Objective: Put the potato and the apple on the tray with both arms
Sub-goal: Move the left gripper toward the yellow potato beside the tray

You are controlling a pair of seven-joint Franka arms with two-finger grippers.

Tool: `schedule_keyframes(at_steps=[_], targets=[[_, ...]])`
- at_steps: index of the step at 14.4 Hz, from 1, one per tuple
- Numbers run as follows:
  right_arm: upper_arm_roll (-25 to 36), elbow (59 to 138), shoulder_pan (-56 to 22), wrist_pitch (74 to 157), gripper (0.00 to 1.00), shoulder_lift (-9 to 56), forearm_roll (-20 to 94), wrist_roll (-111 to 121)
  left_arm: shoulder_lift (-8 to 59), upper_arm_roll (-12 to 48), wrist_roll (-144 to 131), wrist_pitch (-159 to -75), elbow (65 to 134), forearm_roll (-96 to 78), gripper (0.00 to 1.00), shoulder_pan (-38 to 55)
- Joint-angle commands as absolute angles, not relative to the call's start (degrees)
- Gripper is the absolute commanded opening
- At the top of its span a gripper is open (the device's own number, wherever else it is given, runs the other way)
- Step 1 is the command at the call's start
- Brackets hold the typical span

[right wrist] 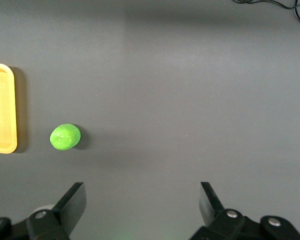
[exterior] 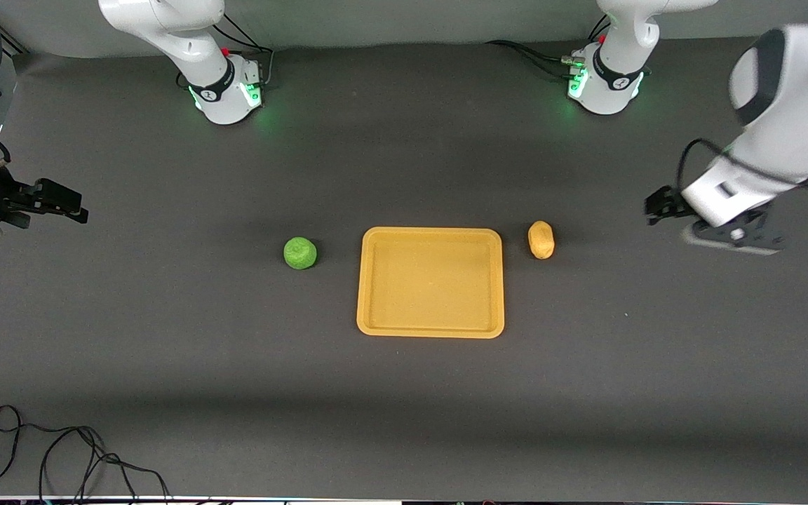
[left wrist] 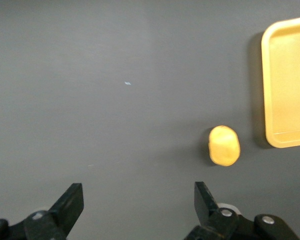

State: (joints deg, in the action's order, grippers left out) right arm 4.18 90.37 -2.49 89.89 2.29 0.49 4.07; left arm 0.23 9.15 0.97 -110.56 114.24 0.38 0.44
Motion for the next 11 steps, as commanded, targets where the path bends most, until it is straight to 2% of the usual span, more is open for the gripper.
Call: schedule_keyframes(at_steps=[1,6,8,11], targets=[[4.57,89.65,-2.81,89.47,1.0,2.46,0.53,5.01,8.23,8.79,-4.03,-114.77,114.78,-0.96,0.98,6.04],[4.57,89.74,-2.81,89.47,1.0,2.55,0.53,5.1,22.39,8.7,-12.81,-126.1,114.87,-1.58,0.96,12.65],[4.57,89.74,-2.81,89.47,1.0,2.55,0.53,5.1,24.25,8.7,-13.71,-128.23,114.87,-1.58,0.96,13.44],[4.48,89.91,-2.9,89.47,1.0,2.55,0.53,5.01,24.0,8.7,-13.89,-125.78,116.53,-1.5,0.96,13.97]])
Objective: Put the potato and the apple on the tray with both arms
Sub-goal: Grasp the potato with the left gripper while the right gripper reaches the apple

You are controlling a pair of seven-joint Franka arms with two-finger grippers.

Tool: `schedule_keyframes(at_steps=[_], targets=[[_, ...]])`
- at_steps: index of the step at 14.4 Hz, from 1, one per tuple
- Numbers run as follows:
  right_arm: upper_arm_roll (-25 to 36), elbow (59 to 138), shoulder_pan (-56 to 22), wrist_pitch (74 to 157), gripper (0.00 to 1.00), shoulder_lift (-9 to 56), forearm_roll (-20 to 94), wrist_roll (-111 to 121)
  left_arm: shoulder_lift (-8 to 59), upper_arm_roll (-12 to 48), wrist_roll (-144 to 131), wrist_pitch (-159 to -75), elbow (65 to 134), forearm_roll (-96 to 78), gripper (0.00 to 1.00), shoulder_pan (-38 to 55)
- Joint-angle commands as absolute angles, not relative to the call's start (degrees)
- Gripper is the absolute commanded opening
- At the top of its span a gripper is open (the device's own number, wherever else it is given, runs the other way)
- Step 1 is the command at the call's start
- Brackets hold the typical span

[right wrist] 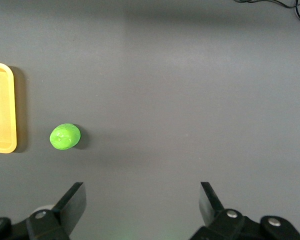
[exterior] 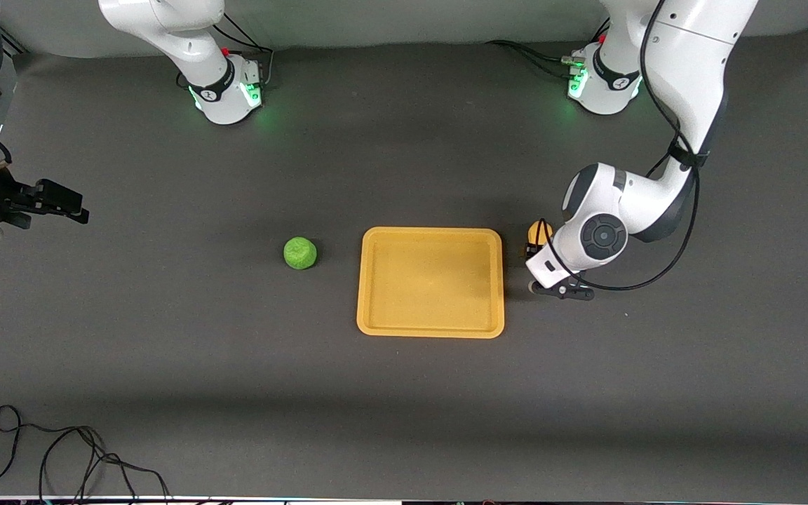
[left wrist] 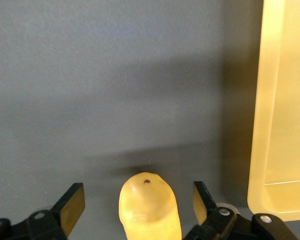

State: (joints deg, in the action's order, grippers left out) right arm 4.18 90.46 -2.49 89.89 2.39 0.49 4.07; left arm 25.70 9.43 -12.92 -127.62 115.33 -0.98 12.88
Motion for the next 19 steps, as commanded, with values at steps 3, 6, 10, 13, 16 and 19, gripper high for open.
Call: schedule_keyframes(at_steps=[3,6,10,13,16,19], targets=[[4.39,91.66,-6.22,89.91,1.0,2.29,0.61,3.52,24.26,8.79,-13.97,-126.12,118.38,-3.15,0.94,13.97],[4.39,93.42,-12.89,90.61,1.0,1.93,1.49,-6.56,25.22,8.88,-13.45,-126.3,118.92,-5.01,0.56,13.98],[4.39,95.53,-23.18,95.26,1.0,1.93,1.49,-20.0,23.92,8.88,-14.23,-123.68,118.31,-5.1,0.28,13.97],[4.48,98.16,-29.95,97.55,1.0,1.59,1.06,-27.76,23.02,8.88,-19.05,-114.47,106.93,-7.11,0.28,13.97],[4.57,104.91,-30.15,102.81,1.0,-1.57,0.97,-27.77,27.31,9.05,-21.09,-115.12,97.14,-10.79,0.28,15.63],[4.83,116.77,-30.15,114.04,1.0,-5.09,0.88,-26.99,32.33,8.88,-24.43,-122.33,93.6,-11.78,0.29,19.33]])
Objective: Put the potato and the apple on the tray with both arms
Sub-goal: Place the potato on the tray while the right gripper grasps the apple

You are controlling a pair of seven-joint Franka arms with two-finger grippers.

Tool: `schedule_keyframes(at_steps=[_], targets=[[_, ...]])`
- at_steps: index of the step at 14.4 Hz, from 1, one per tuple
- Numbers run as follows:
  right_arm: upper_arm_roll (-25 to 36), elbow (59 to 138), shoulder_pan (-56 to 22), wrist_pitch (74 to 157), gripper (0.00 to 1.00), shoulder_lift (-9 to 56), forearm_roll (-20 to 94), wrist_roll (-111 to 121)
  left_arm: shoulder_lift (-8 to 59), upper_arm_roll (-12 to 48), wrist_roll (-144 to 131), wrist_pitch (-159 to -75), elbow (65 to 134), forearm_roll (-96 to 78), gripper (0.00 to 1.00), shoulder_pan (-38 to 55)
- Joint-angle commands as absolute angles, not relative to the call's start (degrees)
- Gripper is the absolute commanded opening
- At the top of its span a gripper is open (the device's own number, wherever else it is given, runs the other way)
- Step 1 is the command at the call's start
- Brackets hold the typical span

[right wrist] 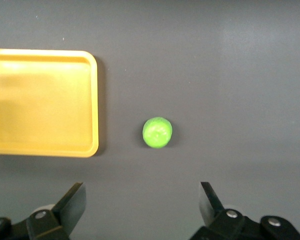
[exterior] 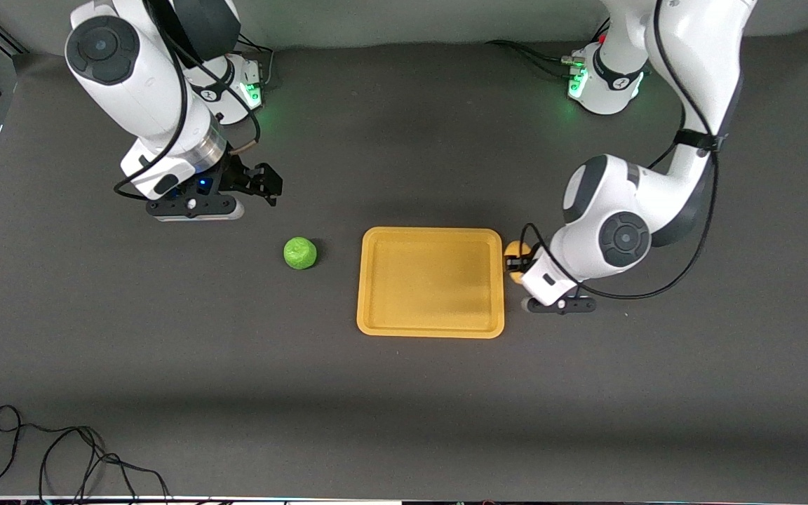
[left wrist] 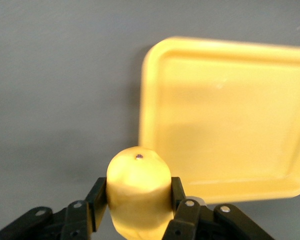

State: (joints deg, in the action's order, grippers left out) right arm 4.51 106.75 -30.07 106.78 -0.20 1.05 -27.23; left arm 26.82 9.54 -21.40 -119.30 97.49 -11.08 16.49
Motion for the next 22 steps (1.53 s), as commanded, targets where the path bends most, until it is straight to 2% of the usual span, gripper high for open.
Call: schedule_keyframes(at_steps=[1,4,6,7,9,12,18,20,22], targets=[[5.01,119.59,-30.06,117.48,1.0,-5.18,0.88,-26.9,33.3,8.88,-24.43,-122.6,93.6,-11.69,0.29,19.68],[5.01,127.41,-30.06,127.93,1.0,-4.4,0.88,-26.89,35.24,8.79,-24.7,-122.08,94.04,-9.77,0.32,21.27],[5.01,131.03,-30.06,134.53,1.0,-1.43,0.7,-26.81,35.86,8.79,-24.7,-121.82,93.96,-8.62,0.33,21.36],[5.01,131.65,-30.15,136.82,1.0,0.42,0.7,-26.81,36.03,8.79,-24.7,-121.9,93.96,-8.61,0.39,21.44],[5.01,132.97,-30.23,141.57,1.0,4.64,0.7,-26.89,36.12,8.79,-24.7,-122.52,93.96,-8.61,0.73,21.88],[5.01,133.95,-31.72,148.08,1.0,11.4,0.7,-27.16,36.56,8.79,-24.61,-122.61,93.96,-8.61,0.87,22.15],[5.01,133.6,-31.73,156.61,1.0,19.15,0.7,-27.16,35.43,8.61,-24.78,-121.56,93.69,-8.61,0.88,21.54],[4.92,133.51,-31.73,157.94,1.0,20.39,0.7,-27.07,31.75,8.18,-25.22,-120.77,93.69,-8.61,0.99,21.1],[4.83,133.51,-31.82,157.85,1.0,20.74,0.7,-27.07,27.27,6.42,-23.13,-114.91,93.6,-8.53,1.0,18.38]])
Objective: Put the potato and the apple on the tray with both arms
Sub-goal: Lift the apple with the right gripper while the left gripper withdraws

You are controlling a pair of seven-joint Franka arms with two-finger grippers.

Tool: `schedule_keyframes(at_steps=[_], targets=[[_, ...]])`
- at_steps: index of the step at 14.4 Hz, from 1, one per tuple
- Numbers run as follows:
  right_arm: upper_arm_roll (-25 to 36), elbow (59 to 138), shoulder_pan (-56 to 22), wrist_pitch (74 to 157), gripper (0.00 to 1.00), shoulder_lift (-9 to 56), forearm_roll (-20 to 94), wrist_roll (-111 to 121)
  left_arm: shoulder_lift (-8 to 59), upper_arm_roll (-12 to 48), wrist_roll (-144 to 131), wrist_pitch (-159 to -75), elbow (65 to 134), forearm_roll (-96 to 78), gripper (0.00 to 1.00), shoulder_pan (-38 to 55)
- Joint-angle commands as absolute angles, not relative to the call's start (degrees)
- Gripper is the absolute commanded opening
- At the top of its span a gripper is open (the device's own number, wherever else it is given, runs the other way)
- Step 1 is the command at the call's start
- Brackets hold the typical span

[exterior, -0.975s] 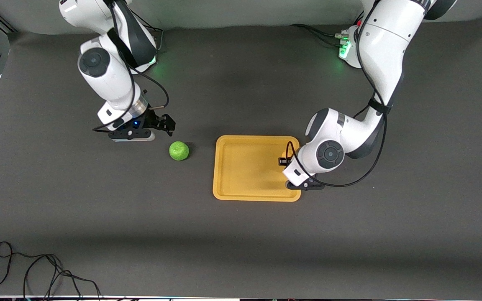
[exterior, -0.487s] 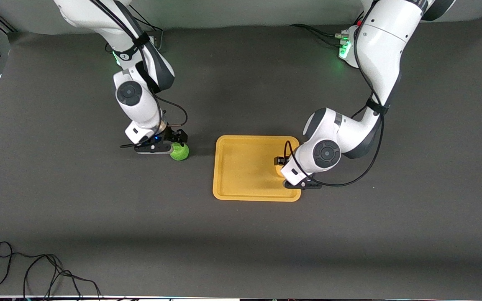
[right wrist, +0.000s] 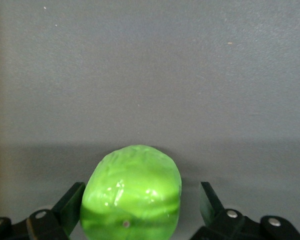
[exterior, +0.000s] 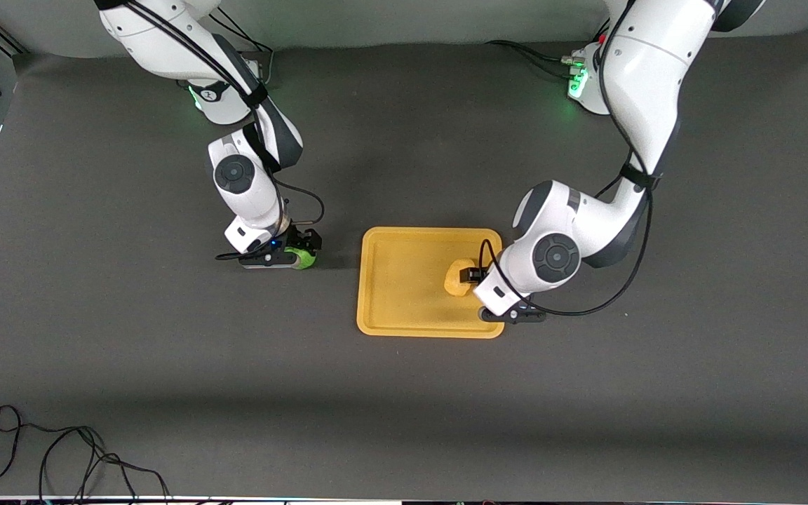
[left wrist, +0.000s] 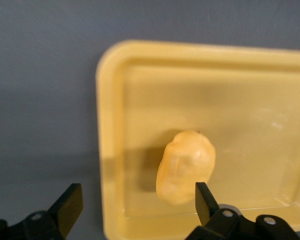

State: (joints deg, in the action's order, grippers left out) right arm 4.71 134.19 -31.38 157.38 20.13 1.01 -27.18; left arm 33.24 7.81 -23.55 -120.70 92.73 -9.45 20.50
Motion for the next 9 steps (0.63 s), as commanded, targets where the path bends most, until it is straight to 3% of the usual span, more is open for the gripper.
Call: schedule_keyframes(at_steps=[1,2,3,4,6,9], targets=[[4.75,133.51,-31.82,157.85,1.0,20.83,0.7,-26.9,24.46,6.42,-20.33,-111.22,93.43,-8.61,1.0,15.67],[4.75,133.51,-31.82,157.76,0.87,20.83,0.7,-26.72,21.56,6.5,-17.52,-107.53,93.25,-8.61,1.0,13.03],[4.66,133.51,-31.82,157.68,0.6,20.83,0.7,-26.63,19.18,6.5,-14.97,-104.18,92.56,-8.7,1.0,10.31],[4.66,133.51,-31.82,157.59,0.44,20.57,0.7,-26.54,17.68,6.5,-12.77,-100.67,90.98,-8.7,1.0,7.76],[4.66,131.94,-31.64,155.15,0.42,18.56,0.7,-26.46,16.44,6.33,-10.03,-93.11,86.07,-8.44,1.0,4.06],[5.18,124.05,-30.85,137.27,0.42,12.67,0.7,-24.44,12.06,6.33,-6.18,-91.49,85.59,-3.97,1.0,0.71]])
